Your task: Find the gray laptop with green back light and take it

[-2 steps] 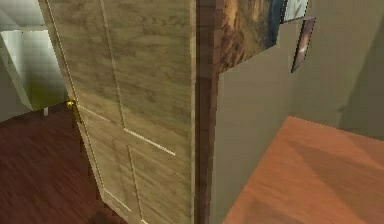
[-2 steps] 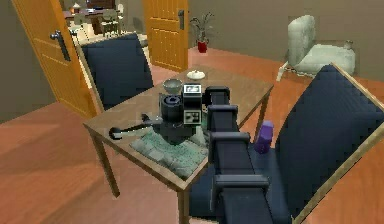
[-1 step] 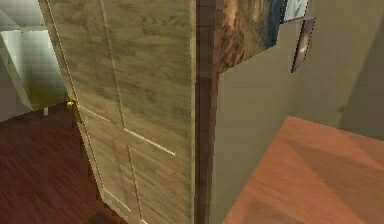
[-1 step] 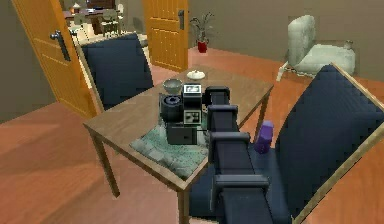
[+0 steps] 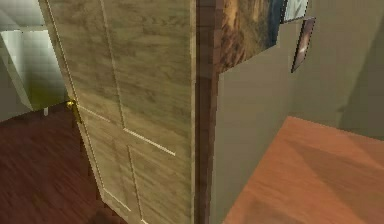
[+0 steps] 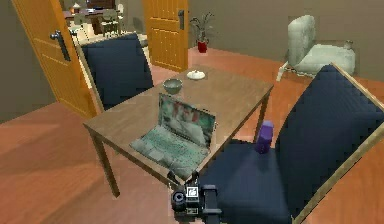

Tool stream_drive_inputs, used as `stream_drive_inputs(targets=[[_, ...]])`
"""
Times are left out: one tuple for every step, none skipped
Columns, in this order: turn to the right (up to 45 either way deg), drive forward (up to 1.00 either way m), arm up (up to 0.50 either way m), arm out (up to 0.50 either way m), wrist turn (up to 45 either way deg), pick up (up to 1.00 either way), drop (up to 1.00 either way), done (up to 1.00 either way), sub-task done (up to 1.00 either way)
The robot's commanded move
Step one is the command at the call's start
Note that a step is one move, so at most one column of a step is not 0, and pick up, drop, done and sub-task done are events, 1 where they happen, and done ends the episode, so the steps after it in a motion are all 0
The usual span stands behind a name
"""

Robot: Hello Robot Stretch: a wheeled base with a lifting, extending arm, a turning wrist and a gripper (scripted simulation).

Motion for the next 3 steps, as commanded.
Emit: stream_drive_inputs(targets=[[0.0,0.00,0.00,0.00,0.0,1.00,0.00,0.00,0.00],[0.0,0.00,0.10,0.00,0.0,0.00,0.00,0.00,0.00],[0.0,0.00,0.00,0.00,0.0,0.00,0.00,1.00,0.00]])
